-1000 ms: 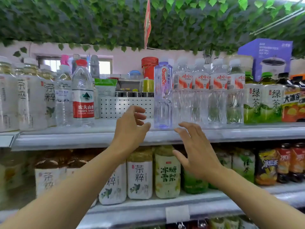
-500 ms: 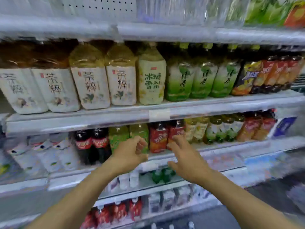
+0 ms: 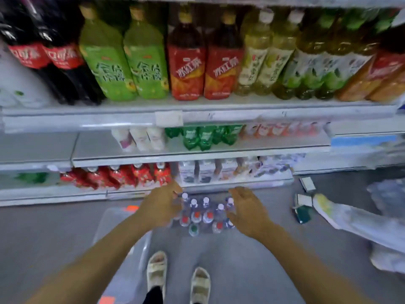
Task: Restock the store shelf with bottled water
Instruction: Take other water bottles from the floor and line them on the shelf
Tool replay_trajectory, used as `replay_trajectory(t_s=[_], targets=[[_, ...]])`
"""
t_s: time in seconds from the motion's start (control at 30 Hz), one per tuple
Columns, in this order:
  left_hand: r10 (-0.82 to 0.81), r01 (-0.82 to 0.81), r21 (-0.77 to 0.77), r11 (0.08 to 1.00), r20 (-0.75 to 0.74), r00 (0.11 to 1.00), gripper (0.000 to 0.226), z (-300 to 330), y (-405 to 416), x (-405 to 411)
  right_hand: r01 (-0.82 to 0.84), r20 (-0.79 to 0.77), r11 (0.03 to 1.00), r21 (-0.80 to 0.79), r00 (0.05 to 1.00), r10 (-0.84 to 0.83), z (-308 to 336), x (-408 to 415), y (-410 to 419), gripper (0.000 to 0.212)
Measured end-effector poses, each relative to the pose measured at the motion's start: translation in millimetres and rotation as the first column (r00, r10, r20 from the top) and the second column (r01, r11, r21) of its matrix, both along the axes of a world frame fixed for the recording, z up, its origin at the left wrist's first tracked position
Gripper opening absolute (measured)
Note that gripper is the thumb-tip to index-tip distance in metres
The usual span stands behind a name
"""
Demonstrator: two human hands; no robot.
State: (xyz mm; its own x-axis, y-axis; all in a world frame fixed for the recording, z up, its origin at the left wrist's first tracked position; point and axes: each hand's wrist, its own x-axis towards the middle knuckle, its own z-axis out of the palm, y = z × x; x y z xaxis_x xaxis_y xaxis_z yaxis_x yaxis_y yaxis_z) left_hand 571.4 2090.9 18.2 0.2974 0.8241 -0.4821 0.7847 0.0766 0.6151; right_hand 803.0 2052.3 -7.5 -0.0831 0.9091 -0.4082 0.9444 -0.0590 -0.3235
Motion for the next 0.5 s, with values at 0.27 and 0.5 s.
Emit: replay_trajectory(t_s=[0.27, 0.5], targets=[[-0.076, 0.066, -0.091, 0.994, -0.101, 0.992, 0.056, -135.8, -34.8, 41.0, 0.149, -0.012, 0.98, -0.131, 0.988, -0.152, -130.5, 42.5, -45.3, 0.057], [-0.18, 0.169, -0.072, 0.983, -0.175, 0.968, 0.047, -261.4, -26.0, 81.7, 0.328, 0.009, 0.926, -0.185, 0.943, -0.332, -253.5, 65.7, -62.2, 0.061]])
